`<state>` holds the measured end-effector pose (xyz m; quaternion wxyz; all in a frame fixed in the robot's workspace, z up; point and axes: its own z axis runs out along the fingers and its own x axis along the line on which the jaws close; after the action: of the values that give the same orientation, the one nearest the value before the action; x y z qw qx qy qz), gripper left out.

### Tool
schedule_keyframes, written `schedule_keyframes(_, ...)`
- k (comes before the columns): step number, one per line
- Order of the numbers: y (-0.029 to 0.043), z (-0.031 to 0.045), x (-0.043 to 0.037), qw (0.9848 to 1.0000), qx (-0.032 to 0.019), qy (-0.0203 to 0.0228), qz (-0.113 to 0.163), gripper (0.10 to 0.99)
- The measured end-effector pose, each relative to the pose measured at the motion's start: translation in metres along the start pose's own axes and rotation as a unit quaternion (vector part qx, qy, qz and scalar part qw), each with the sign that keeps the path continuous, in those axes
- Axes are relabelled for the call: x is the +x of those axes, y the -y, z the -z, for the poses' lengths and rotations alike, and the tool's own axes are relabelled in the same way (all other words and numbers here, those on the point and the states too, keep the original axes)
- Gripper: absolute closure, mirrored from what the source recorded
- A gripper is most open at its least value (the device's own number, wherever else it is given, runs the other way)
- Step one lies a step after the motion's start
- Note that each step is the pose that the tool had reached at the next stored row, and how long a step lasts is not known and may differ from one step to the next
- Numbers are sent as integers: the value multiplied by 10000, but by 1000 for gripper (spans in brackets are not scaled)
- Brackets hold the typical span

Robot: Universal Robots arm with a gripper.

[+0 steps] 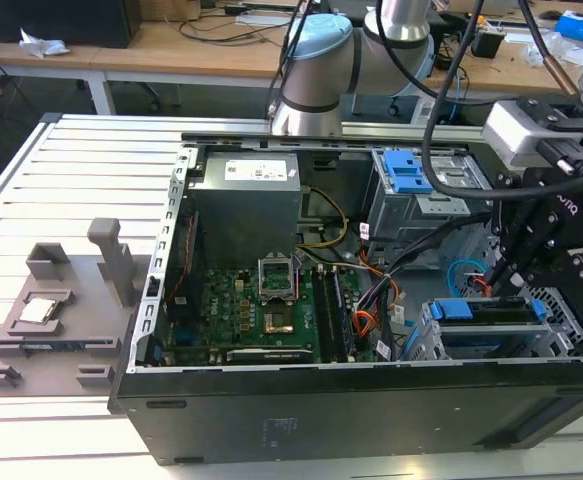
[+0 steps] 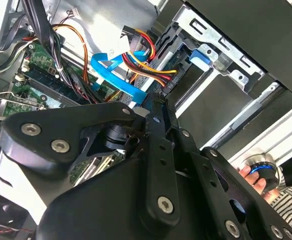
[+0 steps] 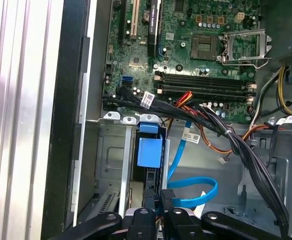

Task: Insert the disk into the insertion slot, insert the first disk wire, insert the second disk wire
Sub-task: 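Insert the second disk wire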

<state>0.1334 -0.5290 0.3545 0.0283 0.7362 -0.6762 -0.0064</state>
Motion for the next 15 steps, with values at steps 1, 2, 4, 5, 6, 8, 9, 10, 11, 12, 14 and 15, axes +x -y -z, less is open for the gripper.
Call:
schedule_keyframes(1, 0, -10, 0, 10000, 0, 0, 0, 922)
schedule_keyframes(2, 1, -28, -1, 10000, 0, 0, 0, 922)
schedule_keyframes(4, 2, -39, -1, 10000, 0, 1, 0, 922)
schedule_keyframes(5, 2, -45, 1, 10000, 1, 6, 0, 922)
schedule_keyframes(6, 2, -51, 5, 10000, 1, 11, 0, 922)
schedule_keyframes(8, 2, -61, 13, 10000, 1, 15, 0, 922)
schedule_keyframes(9, 2, -68, 20, 10000, 1, 15, -1, 922)
schedule_keyframes(10, 2, -79, 27, 10000, 1, 16, -2, 922)
schedule_keyframes(11, 1, -89, 33, 10000, 1, 16, -3, 922)
schedule_keyframes(12, 1, -94, 35, 10000, 1, 16, -3, 922)
schedule_keyframes(14, 2, -103, 37, 10000, 2, 22, -4, 922)
schedule_keyframes(15, 2, -106, 37, 10000, 2, 29, -4, 922)
